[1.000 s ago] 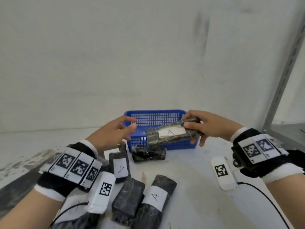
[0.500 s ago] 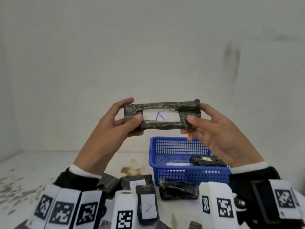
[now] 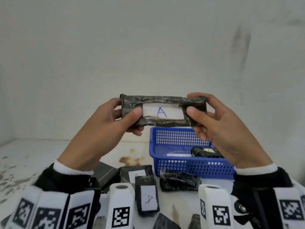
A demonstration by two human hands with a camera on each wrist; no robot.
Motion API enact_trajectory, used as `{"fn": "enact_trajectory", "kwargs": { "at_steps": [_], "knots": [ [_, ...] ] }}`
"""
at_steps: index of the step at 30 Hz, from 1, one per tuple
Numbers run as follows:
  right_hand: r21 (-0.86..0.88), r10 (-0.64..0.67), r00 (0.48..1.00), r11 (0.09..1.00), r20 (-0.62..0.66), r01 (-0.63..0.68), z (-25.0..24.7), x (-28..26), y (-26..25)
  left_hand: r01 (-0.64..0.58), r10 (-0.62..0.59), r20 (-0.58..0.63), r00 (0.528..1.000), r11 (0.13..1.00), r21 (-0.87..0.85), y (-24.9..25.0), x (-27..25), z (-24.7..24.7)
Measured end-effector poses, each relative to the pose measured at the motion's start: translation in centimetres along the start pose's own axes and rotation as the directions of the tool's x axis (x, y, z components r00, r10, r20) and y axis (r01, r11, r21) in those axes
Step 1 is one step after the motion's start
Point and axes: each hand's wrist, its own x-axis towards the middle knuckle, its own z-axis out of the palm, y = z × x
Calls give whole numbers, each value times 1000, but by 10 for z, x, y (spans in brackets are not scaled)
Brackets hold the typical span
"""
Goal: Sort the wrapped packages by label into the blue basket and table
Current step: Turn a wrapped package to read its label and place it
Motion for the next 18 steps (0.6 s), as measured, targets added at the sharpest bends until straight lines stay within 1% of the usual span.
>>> {"fn": "enact_trajectory", "kwargs": {
  "at_steps": [4, 8, 12, 18],
  "knots": [
    [-124, -44, 997, 992, -64, 36, 4, -2, -3, -13, 14, -42, 999, 1000, 8, -1, 0, 4],
    [-130, -40, 996, 991, -79, 30, 8, -4, -6, -15, 17, -66, 998, 999, 31, 0, -2, 7],
    [-121, -65, 994, 991, -88, 54, 11, -6, -11, -17, 20, -80, 997, 999, 36, 2, -4, 12],
    [-235, -114, 982, 969, -150, 76, 17, -8, -11, -3, 12, -99, 995, 996, 88, 3, -6, 18]
  ]
}}
